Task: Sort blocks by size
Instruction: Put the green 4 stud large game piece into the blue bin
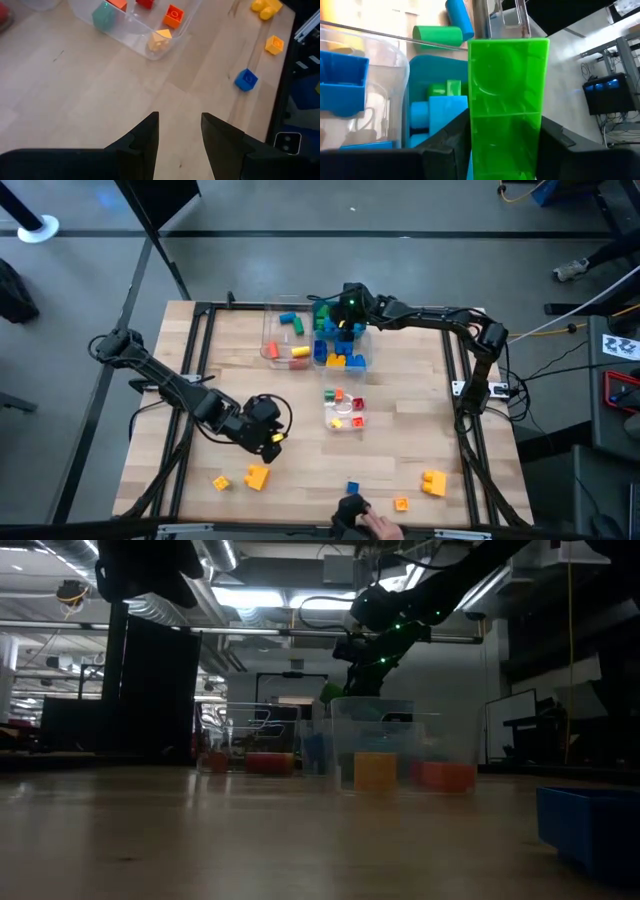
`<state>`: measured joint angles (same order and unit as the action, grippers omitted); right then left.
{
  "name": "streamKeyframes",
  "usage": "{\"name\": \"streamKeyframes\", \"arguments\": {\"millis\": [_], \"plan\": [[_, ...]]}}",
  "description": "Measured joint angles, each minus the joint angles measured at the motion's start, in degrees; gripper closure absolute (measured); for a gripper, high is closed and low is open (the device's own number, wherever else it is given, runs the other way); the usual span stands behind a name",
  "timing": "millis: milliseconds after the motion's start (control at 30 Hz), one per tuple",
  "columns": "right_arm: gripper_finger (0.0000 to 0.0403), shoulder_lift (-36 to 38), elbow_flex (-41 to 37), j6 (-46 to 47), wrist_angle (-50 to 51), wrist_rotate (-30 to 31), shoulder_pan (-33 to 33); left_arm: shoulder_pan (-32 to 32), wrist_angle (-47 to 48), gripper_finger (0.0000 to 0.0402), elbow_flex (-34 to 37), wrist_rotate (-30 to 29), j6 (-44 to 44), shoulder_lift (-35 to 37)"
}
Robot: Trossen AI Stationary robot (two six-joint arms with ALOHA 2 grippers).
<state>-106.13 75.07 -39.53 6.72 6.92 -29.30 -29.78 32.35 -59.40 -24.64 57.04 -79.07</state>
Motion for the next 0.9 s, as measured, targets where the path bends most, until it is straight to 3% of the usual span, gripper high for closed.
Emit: {"name": "streamKeyframes", "arguments": {"millis": [433,900], "plan": [[0.0240,0.00,0.00,0.22,-0.04,0.30,-1.14,0.02,-0.01,0.0270,0.00,0.00,0.02,0.00],[0.0184,0.00,0.00,0.57,-0.70,0.55,-1.11,0.02,-0.01,0.0270,0.00,0.00,0.02,-0.02]]}}
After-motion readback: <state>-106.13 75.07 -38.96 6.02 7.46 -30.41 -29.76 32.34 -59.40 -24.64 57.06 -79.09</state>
